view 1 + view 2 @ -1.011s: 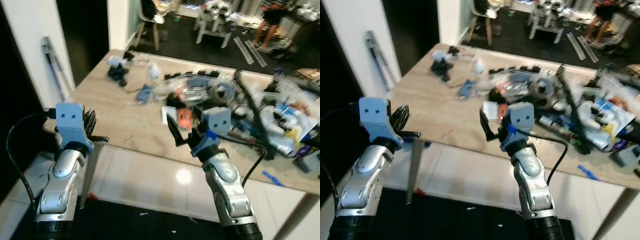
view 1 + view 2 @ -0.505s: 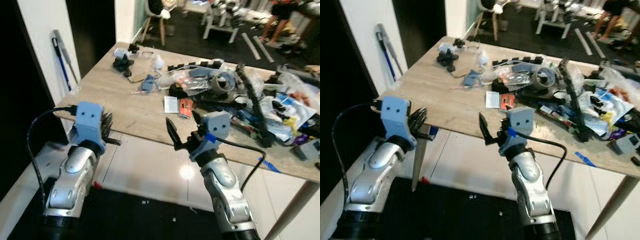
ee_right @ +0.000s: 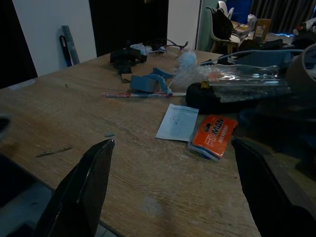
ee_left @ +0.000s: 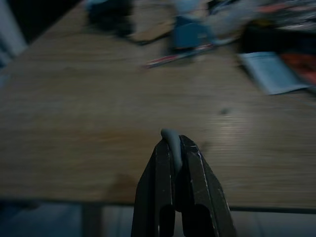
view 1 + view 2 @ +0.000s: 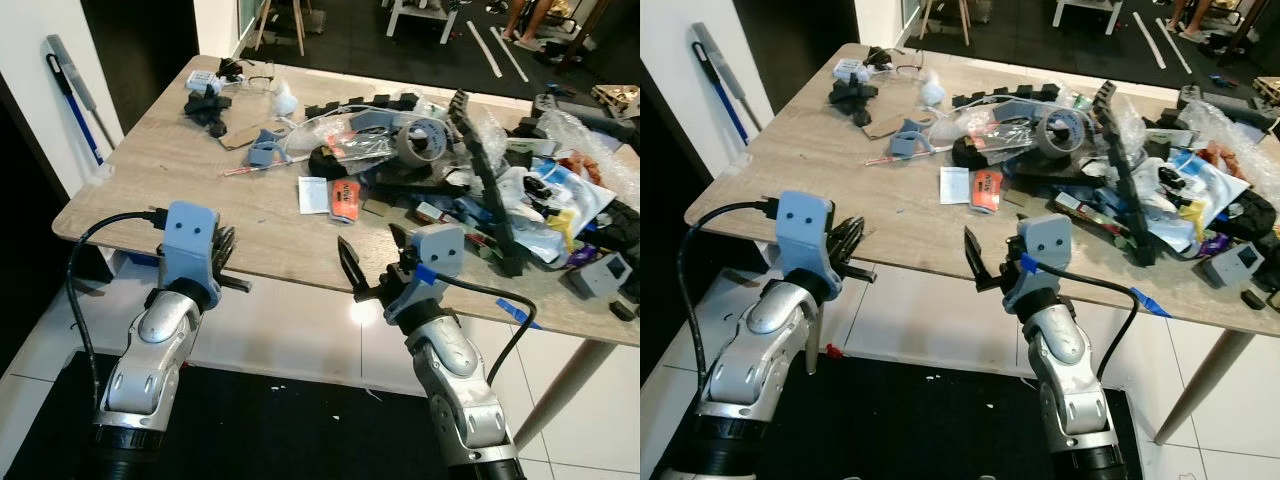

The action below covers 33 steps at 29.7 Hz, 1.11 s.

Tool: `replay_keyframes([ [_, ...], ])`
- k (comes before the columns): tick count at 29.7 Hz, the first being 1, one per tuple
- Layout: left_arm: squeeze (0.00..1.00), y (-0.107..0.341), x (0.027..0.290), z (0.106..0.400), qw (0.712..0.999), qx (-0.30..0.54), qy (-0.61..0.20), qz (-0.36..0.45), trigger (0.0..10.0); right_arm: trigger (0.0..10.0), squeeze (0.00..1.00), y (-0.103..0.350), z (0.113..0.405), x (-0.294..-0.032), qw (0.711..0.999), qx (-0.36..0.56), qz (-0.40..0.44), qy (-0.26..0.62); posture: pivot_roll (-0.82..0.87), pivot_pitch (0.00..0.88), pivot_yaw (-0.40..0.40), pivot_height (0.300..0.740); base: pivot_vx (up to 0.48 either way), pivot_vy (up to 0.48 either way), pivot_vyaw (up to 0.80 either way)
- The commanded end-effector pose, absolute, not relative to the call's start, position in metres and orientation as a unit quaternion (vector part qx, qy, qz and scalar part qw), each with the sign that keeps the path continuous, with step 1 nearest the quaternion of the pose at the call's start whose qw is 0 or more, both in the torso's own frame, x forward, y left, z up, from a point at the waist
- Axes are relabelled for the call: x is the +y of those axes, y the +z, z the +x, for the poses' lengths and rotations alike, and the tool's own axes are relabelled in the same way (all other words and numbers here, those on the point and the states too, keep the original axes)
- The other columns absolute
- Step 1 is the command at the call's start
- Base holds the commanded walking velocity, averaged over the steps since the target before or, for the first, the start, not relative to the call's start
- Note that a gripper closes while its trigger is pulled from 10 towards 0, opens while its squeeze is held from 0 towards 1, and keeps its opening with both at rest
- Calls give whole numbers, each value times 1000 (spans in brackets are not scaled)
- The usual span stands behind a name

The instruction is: Picking trash to rubbish bin

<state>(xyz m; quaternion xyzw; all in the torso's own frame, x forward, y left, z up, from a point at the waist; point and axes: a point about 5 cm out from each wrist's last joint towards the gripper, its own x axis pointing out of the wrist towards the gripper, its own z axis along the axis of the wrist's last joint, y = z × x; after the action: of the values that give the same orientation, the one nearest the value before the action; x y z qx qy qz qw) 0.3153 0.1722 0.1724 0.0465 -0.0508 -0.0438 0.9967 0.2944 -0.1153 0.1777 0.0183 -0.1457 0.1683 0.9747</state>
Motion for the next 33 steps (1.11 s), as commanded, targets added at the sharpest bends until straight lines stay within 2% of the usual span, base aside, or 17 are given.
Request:
replay_keyframes([
  [1,0,169,177,310,998,-56,-20,35,10000,10000,0,177,293,-117,974,-147,9,171,-47,147,-72,740,0,0,0],
  [4,0,168,184,308,999,-54,1,-6,10000,10000,0,178,293,-116,972,-151,-2,178,-57,149,-83,740,0,0,0],
  [12,0,173,190,311,997,-65,40,3,10000,10000,0,177,300,-118,972,-146,-4,186,-19,134,-93,740,0,0,0],
  [33,0,170,192,311,997,-57,29,43,10000,10000,0,175,297,-114,972,-145,16,185,-18,119,-91,740,0,0,0],
])
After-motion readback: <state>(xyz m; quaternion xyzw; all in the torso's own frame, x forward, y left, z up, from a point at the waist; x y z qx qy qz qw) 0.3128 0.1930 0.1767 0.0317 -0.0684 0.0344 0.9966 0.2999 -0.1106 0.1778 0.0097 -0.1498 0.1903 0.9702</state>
